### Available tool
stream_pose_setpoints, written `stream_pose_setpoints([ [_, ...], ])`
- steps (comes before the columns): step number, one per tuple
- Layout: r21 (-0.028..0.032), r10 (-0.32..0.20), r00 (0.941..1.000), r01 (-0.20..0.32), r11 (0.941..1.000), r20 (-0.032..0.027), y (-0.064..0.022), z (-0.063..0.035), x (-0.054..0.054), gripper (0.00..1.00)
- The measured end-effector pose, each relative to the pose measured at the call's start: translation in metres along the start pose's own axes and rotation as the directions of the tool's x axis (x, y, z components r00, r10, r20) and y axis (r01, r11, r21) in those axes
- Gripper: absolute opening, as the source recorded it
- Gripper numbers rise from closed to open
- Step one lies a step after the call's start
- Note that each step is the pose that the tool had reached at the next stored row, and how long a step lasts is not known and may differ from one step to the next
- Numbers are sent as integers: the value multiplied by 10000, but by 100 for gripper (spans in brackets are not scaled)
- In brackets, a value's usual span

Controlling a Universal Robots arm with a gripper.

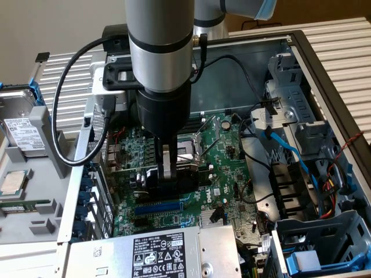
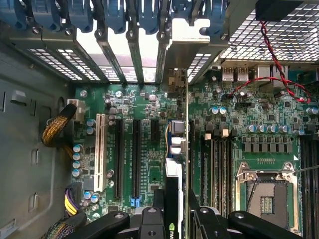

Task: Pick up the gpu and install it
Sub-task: 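Insert the gpu into the slot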

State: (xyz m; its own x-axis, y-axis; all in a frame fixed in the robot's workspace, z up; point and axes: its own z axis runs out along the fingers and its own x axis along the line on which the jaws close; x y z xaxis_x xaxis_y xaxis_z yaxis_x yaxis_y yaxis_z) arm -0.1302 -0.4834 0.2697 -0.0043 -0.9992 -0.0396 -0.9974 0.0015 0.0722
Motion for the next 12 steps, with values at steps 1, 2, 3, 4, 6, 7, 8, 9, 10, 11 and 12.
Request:
stream_pose_setpoints([
  [1,0,2,10000,-2,10000,1,1,0,0,27],
  [2,0,3,10000,-3,10000,1,3,0,0,27],
  [3,0,2,10000,-2,10000,0,4,0,0,27],
  [4,0,2,10000,-2,10000,1,7,1,0,27],
  [6,1,3,10000,-3,10000,1,22,2,1,27],
  [7,0,2,10000,-2,10000,1,36,3,1,27],
  [8,0,2,10000,-2,10000,1,54,5,0,27],
  [9,0,2,10000,-2,10000,1,61,6,0,27],
  [10,0,2,10000,-2,10000,1,62,6,0,27],
  [11,0,1,10000,-1,10000,1,62,6,0,27],
  [12,0,1,10000,-1,10000,1,62,6,0,27],
])
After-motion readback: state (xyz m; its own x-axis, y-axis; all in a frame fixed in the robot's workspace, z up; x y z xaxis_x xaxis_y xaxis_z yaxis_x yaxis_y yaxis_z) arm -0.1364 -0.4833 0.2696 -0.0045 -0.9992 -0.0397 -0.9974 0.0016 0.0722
